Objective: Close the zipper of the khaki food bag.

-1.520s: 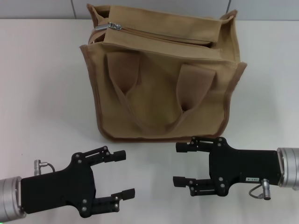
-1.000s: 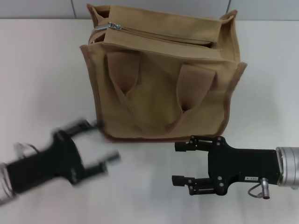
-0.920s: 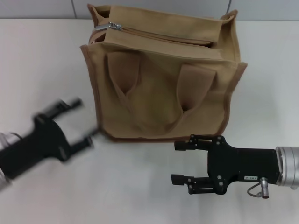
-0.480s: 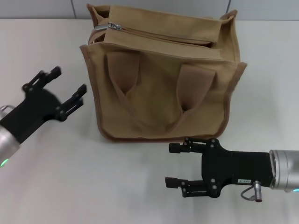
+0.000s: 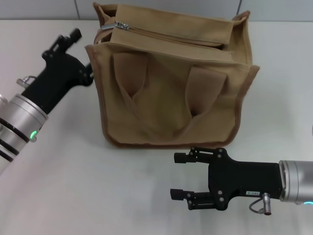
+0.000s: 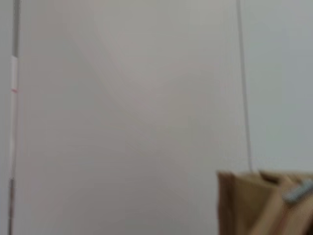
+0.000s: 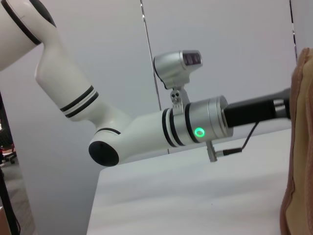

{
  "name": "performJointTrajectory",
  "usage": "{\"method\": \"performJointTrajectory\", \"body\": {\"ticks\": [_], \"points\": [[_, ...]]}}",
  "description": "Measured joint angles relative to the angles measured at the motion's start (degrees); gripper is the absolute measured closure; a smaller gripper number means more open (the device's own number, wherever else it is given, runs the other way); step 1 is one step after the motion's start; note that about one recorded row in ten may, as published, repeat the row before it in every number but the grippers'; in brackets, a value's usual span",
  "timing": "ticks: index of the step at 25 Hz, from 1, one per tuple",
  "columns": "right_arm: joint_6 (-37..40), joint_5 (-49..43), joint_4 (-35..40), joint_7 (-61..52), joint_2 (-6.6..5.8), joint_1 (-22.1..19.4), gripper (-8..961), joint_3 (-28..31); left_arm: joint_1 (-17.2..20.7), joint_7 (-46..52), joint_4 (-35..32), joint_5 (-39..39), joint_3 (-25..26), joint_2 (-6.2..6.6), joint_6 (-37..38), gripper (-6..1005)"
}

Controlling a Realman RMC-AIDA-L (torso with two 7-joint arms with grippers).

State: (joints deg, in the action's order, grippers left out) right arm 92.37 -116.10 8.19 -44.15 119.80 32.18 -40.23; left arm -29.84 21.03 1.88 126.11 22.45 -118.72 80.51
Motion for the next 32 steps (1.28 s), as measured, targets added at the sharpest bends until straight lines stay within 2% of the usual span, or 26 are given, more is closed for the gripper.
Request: {"method": "performJointTrajectory", "body": {"ticks": [4, 10, 20, 24, 29, 32], "points": [[-0.01, 0.0, -0.02, 0.02, 0.0, -0.14, 189, 0.48, 0.36, 0.43, 1.44, -0.03, 2.83, 0.06, 1.18, 280], [-0.46, 0.0, -0.07, 0.03, 0.0, -0.17, 189, 0.85, 1.34, 0.63, 3.41, -0.09, 4.28, 0.02, 4.4, 287], [-0.38, 0.58, -0.03, -0.01, -0.04, 0.25, 189, 1.46, 1.05, 0.69, 4.22, 0.22, 4.34, 0.15, 5.51, 299], [5.3, 1.31, 0.71, -1.4, -0.46, -0.34, 189, 1.48, 0.6, 0.87, 4.26, 0.54, 4.12, 0.05, 4.96, 304], [13.43, 1.46, 6.27, -7.02, -0.54, -2.64, 189, 2.99, 0.53, 0.37, 4.39, 0.51, 3.79, 0.01, 6.56, 310], [13.81, 1.48, 7.12, -8.76, -0.51, -3.13, 189, 3.97, 0.85, 0.18, 5.01, 0.25, 4.22, -0.03, 7.52, 563]]}}
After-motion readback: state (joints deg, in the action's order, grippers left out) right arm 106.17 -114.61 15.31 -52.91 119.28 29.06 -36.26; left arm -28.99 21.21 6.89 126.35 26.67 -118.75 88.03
